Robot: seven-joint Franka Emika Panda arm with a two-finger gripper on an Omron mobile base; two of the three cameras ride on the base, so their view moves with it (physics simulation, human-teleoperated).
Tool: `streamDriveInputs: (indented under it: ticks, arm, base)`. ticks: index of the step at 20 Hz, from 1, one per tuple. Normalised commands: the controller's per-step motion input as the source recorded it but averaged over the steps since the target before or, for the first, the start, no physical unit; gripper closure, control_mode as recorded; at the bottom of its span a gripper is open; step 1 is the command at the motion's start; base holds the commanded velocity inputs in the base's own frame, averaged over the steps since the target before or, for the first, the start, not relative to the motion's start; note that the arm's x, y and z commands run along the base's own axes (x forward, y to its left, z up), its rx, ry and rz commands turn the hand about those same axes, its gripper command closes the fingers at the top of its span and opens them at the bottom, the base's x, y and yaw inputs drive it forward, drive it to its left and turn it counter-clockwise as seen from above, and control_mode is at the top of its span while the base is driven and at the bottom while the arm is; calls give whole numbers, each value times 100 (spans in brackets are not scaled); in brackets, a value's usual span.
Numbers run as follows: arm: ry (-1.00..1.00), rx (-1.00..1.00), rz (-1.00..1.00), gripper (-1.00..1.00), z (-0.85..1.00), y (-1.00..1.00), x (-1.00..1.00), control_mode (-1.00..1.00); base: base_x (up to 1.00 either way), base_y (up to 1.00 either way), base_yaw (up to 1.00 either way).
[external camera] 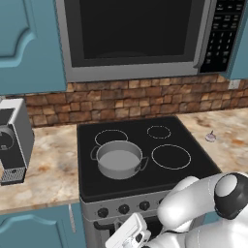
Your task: Turn on the burner for the pot on the stove. Wait thirty seconds for the pot to heat up. Then add the garlic to the pot.
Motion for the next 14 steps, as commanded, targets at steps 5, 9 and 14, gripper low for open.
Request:
streamDriveInputs:
  ticks: [5, 9, 14]
  arm:
    - [0, 0, 0, 100, 0, 0, 0, -100]
    - [0, 0, 0, 100, 0, 0, 0, -100]
    - [0, 0, 0, 100, 0, 0, 0, -100]
  base:
    - [0, 0, 0]
    - [0, 0, 0]
    - [0, 0, 0]
